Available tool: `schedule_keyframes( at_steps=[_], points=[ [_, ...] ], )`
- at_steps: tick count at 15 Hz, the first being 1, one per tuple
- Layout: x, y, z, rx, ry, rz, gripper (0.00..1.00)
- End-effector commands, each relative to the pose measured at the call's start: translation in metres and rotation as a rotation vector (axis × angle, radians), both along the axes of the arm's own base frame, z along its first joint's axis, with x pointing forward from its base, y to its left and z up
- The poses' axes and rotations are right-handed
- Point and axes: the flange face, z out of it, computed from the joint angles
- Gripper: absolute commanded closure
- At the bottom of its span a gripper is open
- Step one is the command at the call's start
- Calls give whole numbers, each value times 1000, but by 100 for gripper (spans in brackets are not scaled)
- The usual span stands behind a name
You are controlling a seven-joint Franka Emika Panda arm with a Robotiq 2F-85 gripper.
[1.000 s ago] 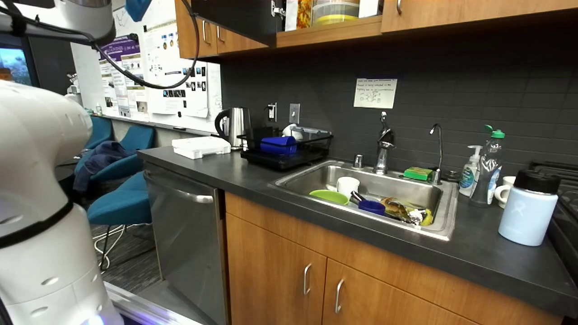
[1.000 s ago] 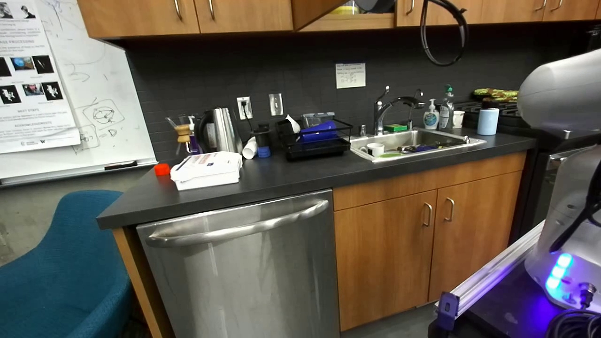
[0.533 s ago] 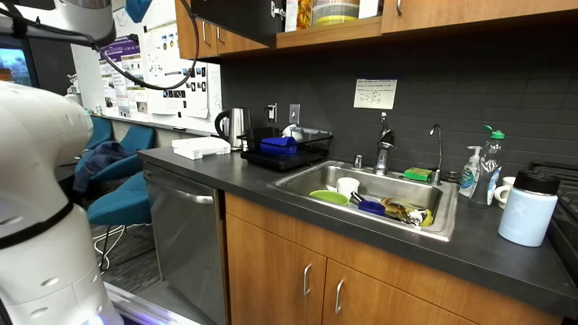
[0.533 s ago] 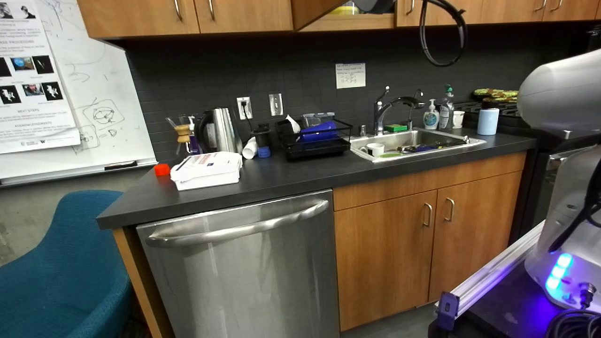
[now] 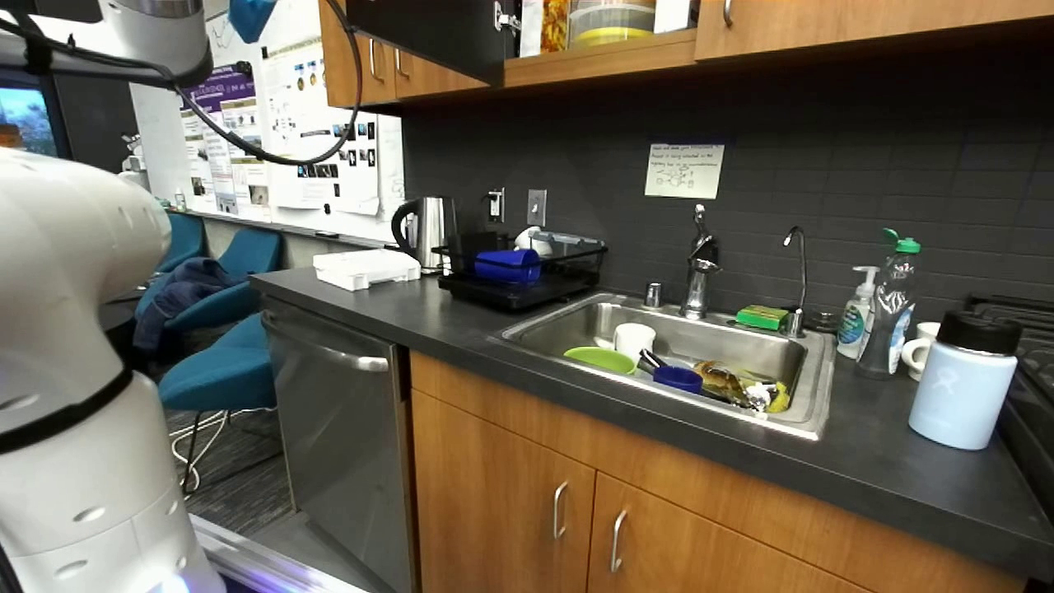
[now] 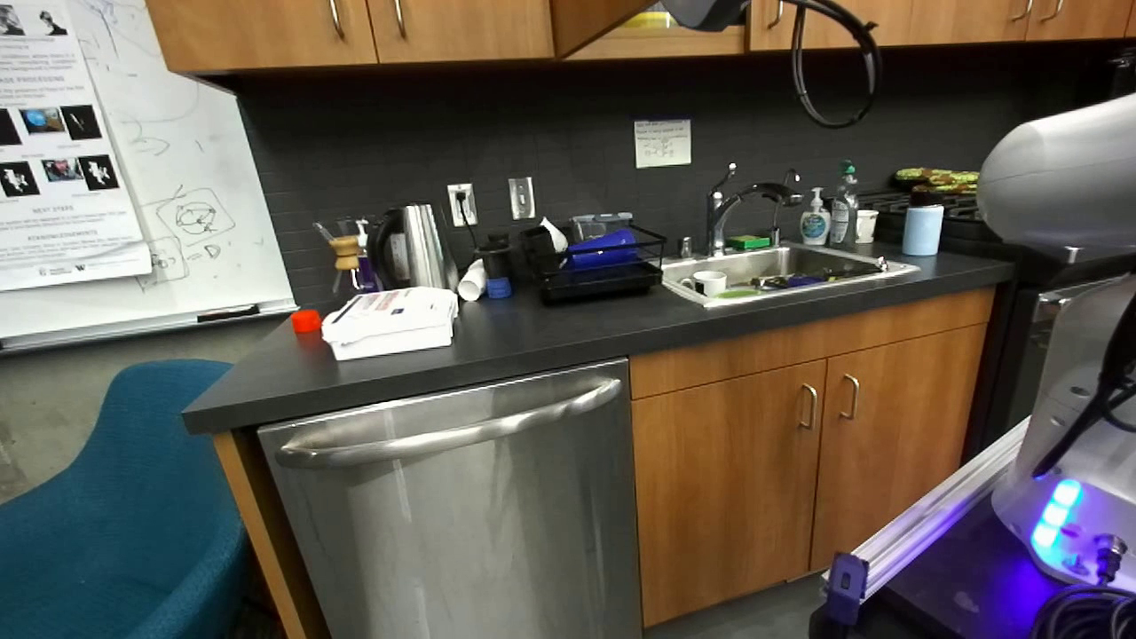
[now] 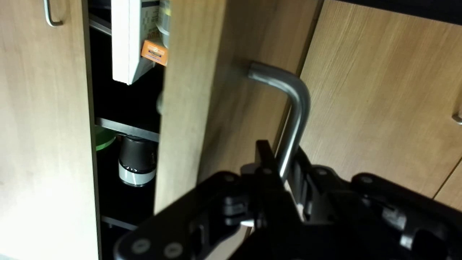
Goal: Open the third cupboard door from the left
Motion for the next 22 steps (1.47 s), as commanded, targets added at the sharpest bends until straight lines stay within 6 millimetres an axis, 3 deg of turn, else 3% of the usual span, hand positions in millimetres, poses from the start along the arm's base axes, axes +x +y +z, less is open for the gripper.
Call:
schedule_keyframes(
  at_steps=[1, 2, 3, 4, 10, 12, 17, 20, 21, 22],
  points=[
    [-25, 39, -30, -126, 12, 76, 97],
    [-20, 29, -29, -126, 12, 77, 97],
    [-19, 25, -30, -126, 10, 77, 86],
    [-18, 23, -29, -128, 6, 79, 61],
    [-19, 17, -33, -154, -12, 90, 60],
    [-21, 17, -36, -198, -8, 97, 56],
    [-42, 60, -61, -406, -3, 269, 23],
    [-55, 76, -69, -536, -37, 374, 2],
    [-78, 107, -59, -578, -40, 389, 0],
    [-84, 113, -58, -616, -41, 404, 0]
  ],
)
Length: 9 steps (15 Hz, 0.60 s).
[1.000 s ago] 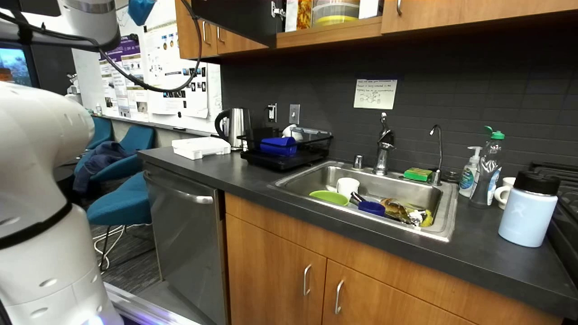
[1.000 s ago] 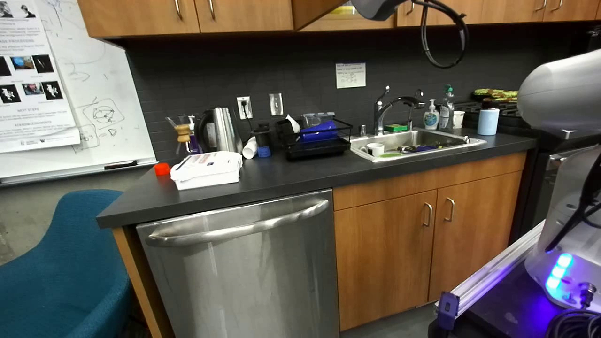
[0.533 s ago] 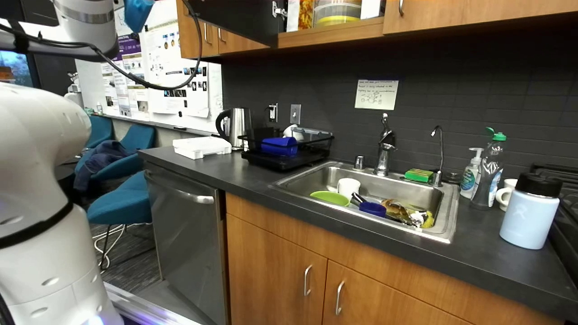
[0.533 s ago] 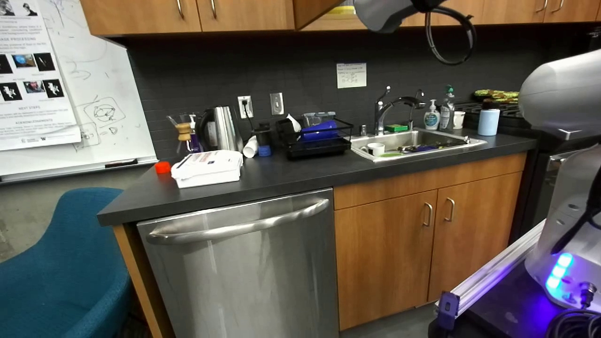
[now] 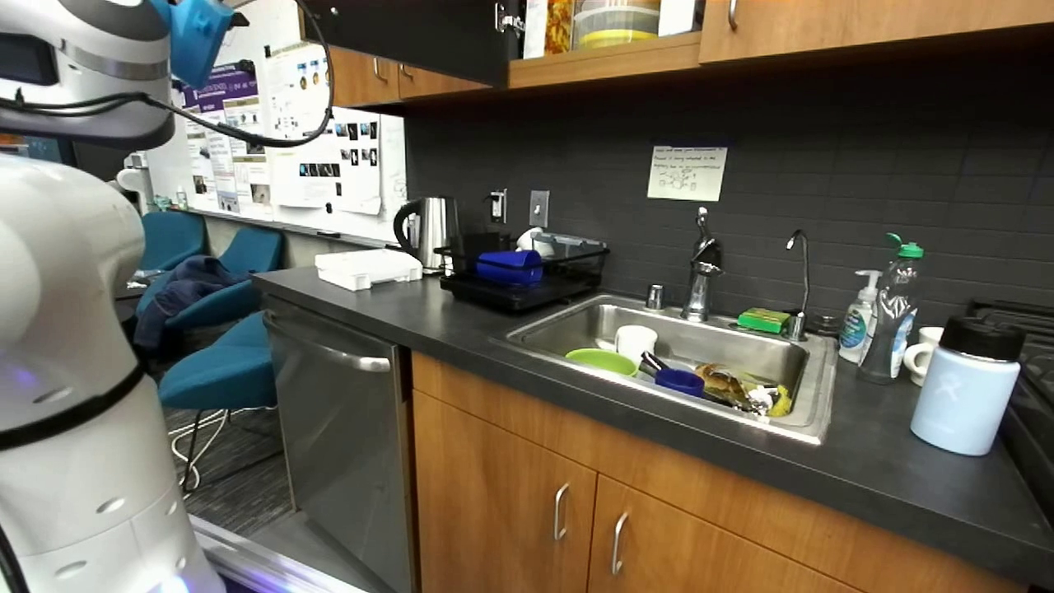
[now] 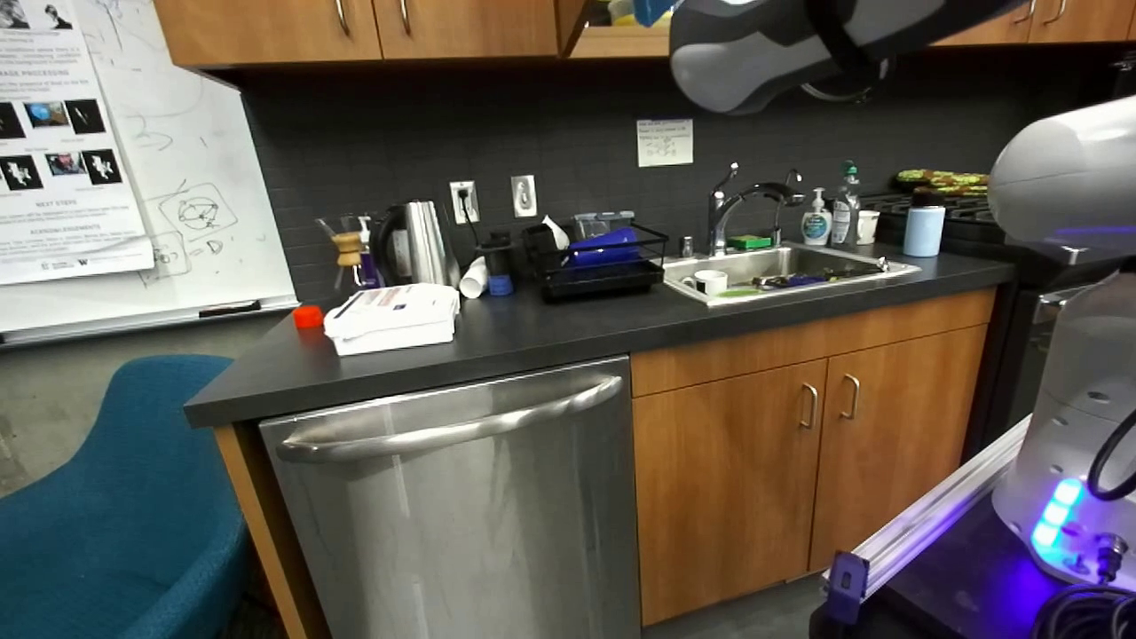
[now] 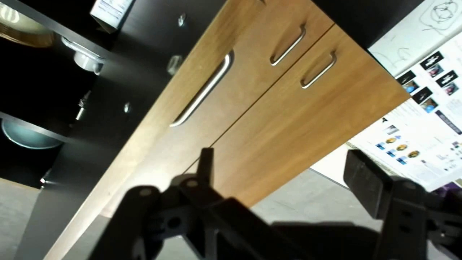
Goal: Open the third cupboard door from the left
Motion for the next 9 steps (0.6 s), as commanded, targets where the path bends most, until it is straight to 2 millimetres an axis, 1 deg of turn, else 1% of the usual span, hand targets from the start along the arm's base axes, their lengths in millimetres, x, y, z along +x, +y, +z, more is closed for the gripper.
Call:
schedule_keyframes(
  at_steps=[1, 2, 4, 5, 6, 8, 9],
  points=[
    [-35, 37, 14, -149, -9, 89, 0],
    [-46, 49, 15, -188, -16, 111, 0],
    [-74, 69, 27, -264, -39, 169, 0],
    [-89, 79, 29, -301, -62, 190, 0],
    [-100, 83, 33, -323, -79, 203, 0],
    [-114, 83, 36, -321, -104, 210, 0],
    [-117, 71, 70, -311, -110, 231, 0]
  ],
)
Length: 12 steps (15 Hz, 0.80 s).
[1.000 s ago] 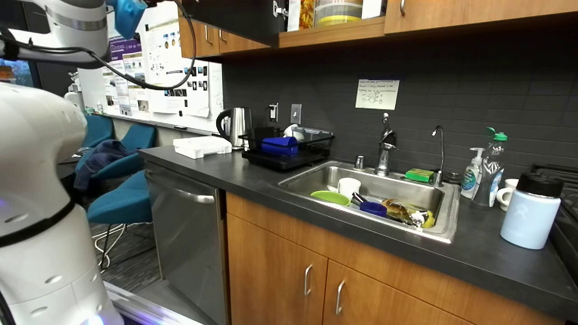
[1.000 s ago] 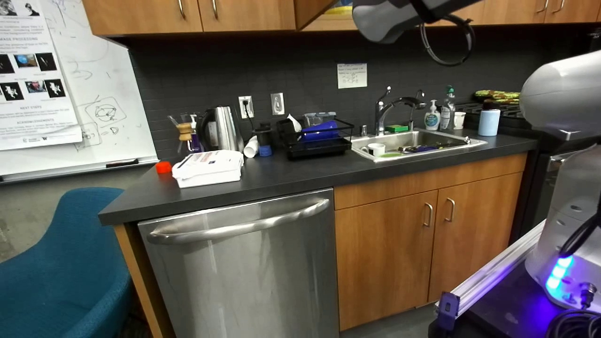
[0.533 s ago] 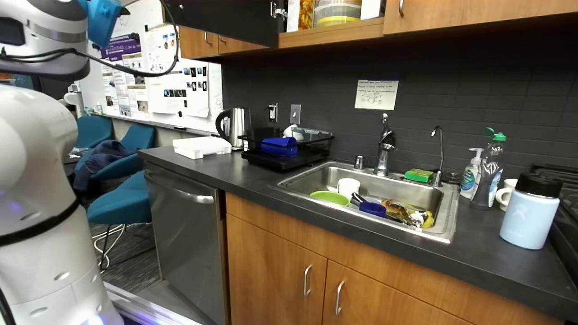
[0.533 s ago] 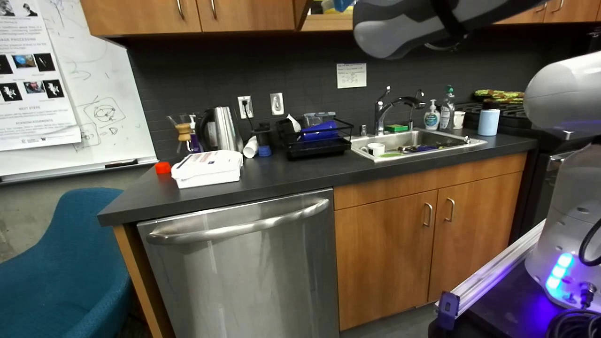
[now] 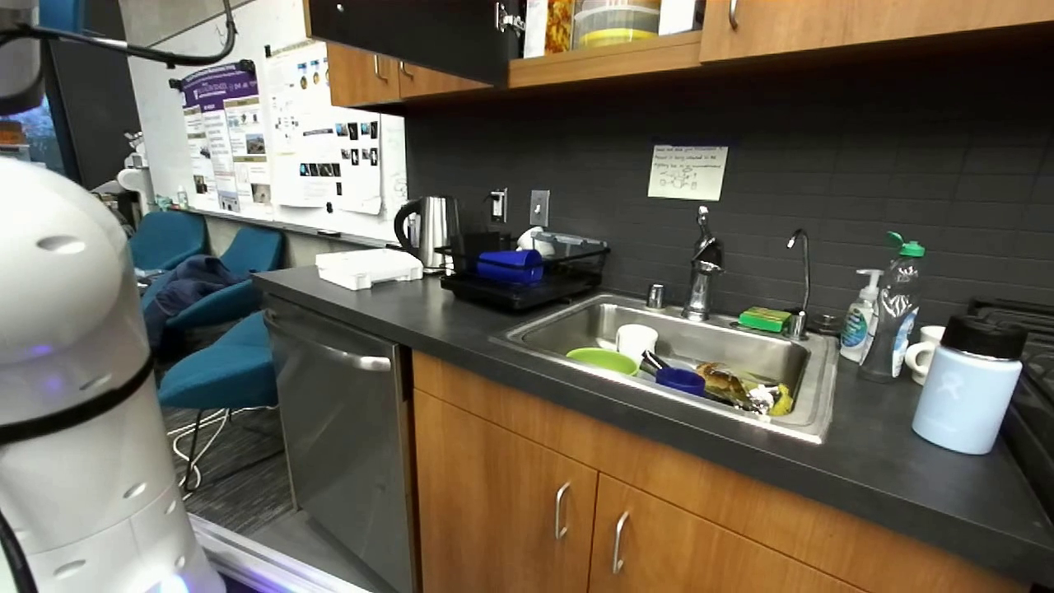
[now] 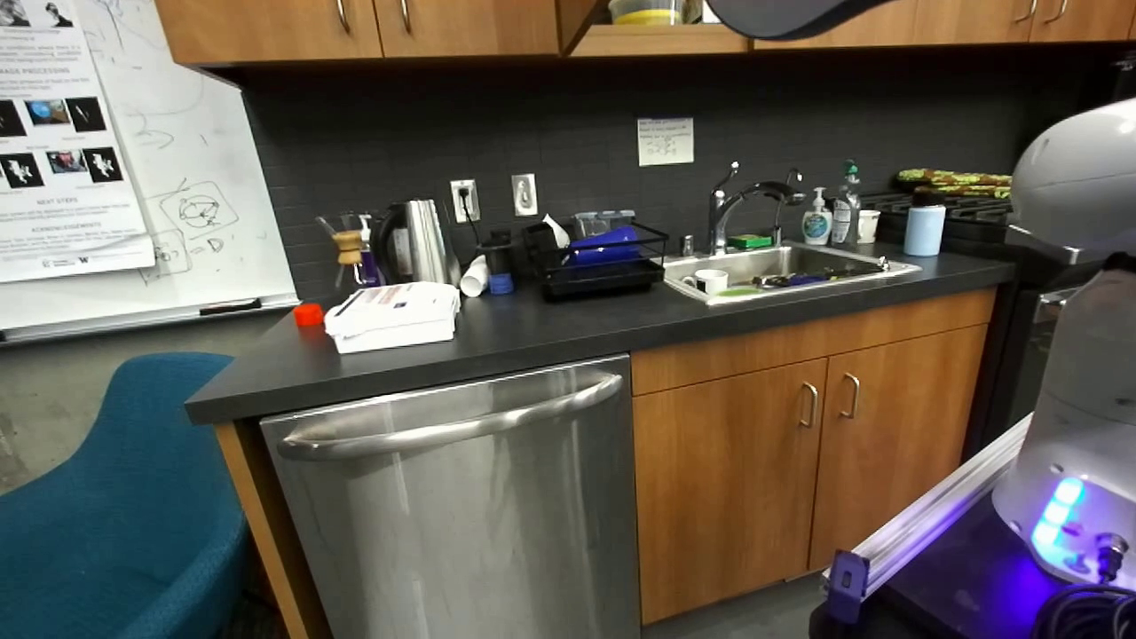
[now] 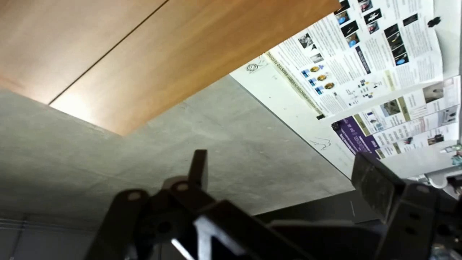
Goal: Open the third cupboard door from the left
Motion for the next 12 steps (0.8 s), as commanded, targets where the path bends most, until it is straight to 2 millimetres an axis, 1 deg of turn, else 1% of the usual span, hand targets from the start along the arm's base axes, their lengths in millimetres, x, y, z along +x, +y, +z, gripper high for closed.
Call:
schedule_keyframes(
  at_steps=[1, 3, 4, 5, 6, 7, 8, 12],
  points=[
    [-10, -25, 44, 18, -25, 13, 0],
    [2, -63, 61, 131, -54, -43, 0],
    [16, -89, 69, 215, -51, -82, 0],
    [25, -110, 76, 272, -55, -117, 0],
    [42, -132, 90, 313, -56, -171, 0],
    [53, -156, 105, 362, -49, -215, 0],
    [65, -181, 112, 413, -45, -259, 0],
    [107, -281, 154, 627, -36, -428, 0]
  ],
)
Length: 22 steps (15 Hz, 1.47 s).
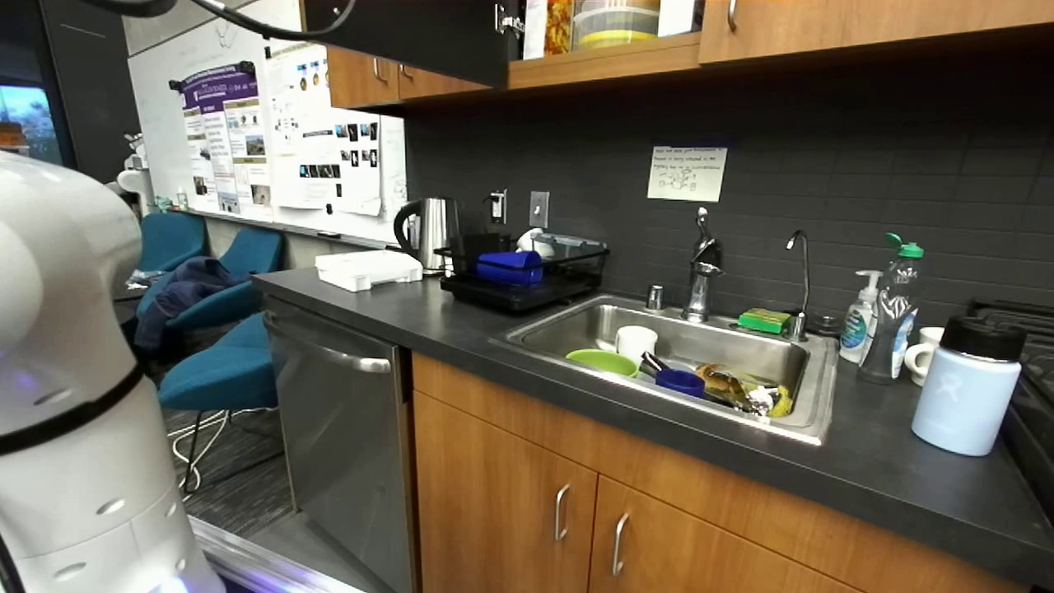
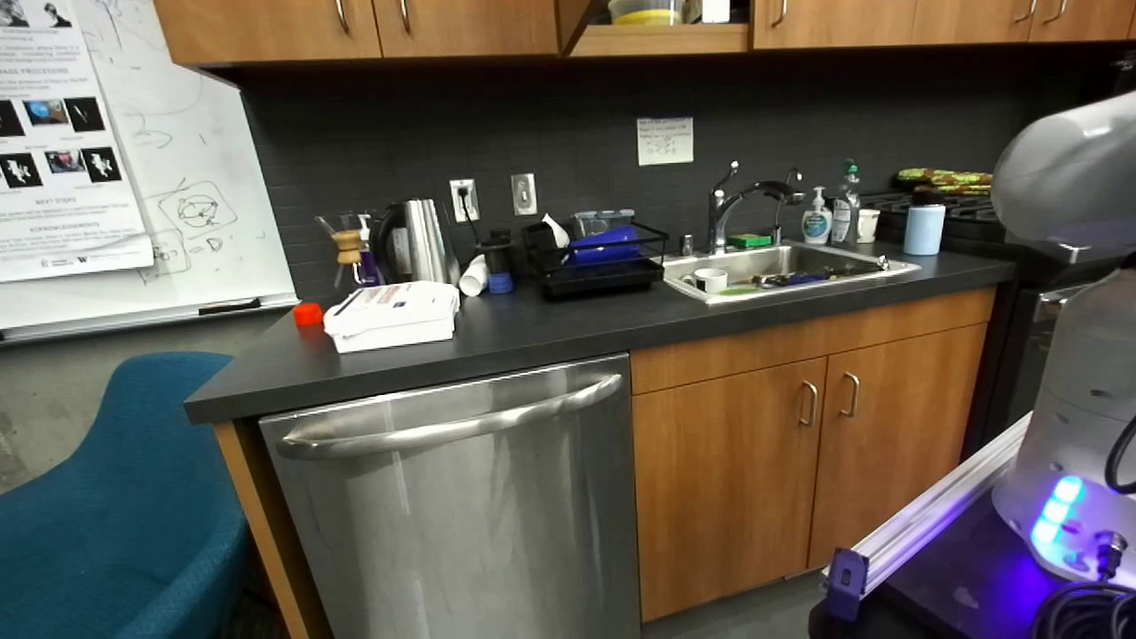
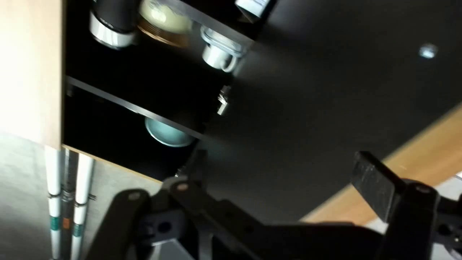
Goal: Open the third cupboard door from the left
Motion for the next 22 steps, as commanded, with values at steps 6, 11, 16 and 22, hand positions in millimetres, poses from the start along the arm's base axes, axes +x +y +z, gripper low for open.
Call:
schedule_keyframes(
  at_steps=[6, 11, 16, 22],
  points=[
    [70, -214, 63, 463, 77, -207, 0],
    [87, -307, 26, 611, 235, -225, 0],
    [92, -370, -16, 664, 445, -196, 0],
    [87, -435, -48, 597, 772, -112, 0]
  ],
)
